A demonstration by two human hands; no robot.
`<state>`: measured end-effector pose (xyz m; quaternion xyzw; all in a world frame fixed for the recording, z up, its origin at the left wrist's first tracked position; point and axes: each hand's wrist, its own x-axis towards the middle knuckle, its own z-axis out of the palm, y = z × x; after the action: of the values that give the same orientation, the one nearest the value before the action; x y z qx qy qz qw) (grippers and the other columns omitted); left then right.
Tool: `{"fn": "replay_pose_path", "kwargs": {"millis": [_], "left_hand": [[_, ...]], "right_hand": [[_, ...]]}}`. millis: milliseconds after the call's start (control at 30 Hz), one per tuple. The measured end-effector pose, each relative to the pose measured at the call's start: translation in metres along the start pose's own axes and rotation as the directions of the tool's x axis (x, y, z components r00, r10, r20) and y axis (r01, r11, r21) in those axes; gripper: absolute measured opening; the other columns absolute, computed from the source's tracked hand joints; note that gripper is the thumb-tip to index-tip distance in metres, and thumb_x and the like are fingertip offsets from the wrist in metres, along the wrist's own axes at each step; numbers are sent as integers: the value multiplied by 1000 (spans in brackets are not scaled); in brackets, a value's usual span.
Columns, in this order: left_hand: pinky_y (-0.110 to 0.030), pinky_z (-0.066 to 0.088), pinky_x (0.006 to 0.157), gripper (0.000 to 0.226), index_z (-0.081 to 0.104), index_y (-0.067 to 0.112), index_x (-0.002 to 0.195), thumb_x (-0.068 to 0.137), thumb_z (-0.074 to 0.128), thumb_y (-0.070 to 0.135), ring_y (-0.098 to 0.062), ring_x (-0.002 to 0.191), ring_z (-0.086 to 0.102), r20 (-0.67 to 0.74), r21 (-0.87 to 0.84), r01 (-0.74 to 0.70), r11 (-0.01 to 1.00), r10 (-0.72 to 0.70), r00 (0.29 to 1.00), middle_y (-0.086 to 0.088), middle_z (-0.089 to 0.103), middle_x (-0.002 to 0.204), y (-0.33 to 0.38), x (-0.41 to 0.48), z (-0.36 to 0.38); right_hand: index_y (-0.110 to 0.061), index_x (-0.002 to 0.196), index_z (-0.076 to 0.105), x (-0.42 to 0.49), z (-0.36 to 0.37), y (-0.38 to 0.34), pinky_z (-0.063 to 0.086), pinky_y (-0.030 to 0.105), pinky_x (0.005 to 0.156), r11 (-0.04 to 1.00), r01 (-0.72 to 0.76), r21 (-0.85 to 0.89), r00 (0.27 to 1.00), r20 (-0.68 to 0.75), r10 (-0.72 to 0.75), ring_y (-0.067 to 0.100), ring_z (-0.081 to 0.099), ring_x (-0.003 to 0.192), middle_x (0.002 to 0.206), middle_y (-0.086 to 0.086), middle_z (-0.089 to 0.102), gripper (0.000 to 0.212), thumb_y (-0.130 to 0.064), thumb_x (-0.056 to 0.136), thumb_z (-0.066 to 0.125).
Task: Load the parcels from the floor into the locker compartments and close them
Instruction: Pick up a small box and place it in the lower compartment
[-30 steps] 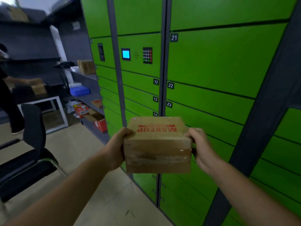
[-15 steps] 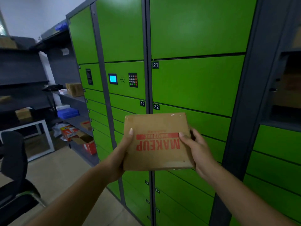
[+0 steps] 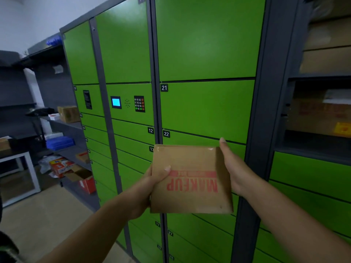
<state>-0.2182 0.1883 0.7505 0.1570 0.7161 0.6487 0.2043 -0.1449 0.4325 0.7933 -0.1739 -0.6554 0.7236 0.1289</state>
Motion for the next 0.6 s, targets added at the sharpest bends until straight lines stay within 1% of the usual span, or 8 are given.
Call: {"fn": "replay_pose_path", "kwargs": {"millis": [67,133,200,300,400,500,567,600], "left_hand": [[-58,55,96,69,45,38,146,85,76,39,-38,120,68,118,-23,78,997,-75,990,-12,74,125,7,-17,8],[-68,46,104,71,49,32,148,80,70,40,-46,123,63,155,-127,108,986,-87,984,-20,68,133,14,-23,-1],[-77,34,108,68,55,27,146,86,55,61,-53,128,56,158,-275,179,945,-139,978,-26,63,138,26,-19,-4],[-81,18,110,95,62,20,137,86,24,90,-52,123,58,121,-354,286,890,-260,958,-25,67,134,37,-17,5],[-70,47,100,98,67,16,129,84,25,92,-46,109,69,-13,-358,258,897,-281,960,-24,75,117,40,-13,18],[-46,62,68,85,71,16,121,82,44,88,-35,93,76,-188,-221,178,959,-221,957,-17,80,104,36,-10,24],[-42,62,75,78,71,19,120,82,50,84,-31,95,76,-226,-121,121,985,-146,963,-11,81,102,31,-9,28],[-44,62,82,74,70,20,122,85,50,81,-32,98,76,-219,-84,64,994,-81,972,-9,81,104,29,-10,31]], "right_hand": [[-16,118,66,3,-8,1,56,58,92,996,3,92,998,-67,3,37,74,96,109,16,76,87,-89,74,55],[-14,114,66,1,-18,1,57,57,91,983,27,183,993,-118,-5,37,75,94,104,14,77,70,-75,80,66],[-10,109,63,-3,-25,5,58,43,80,979,98,178,988,-133,-75,32,72,89,101,14,73,45,-50,90,71],[-9,102,60,-12,-30,22,46,35,71,962,250,111,968,-63,-245,24,63,92,112,8,67,15,-18,94,70],[-8,109,59,-15,-37,39,51,38,79,919,347,186,932,38,-360,29,62,113,129,7,65,33,2,81,73],[-14,121,60,-17,-39,44,54,44,89,928,319,194,940,61,-336,32,63,119,126,12,66,56,-8,68,77],[-19,121,61,-20,-34,35,52,45,98,956,253,151,967,-2,-256,31,64,118,122,9,69,47,-35,81,80],[-20,119,61,-23,-31,29,50,46,98,977,185,106,983,-15,-185,29,64,114,118,7,69,43,-51,90,67]]}}
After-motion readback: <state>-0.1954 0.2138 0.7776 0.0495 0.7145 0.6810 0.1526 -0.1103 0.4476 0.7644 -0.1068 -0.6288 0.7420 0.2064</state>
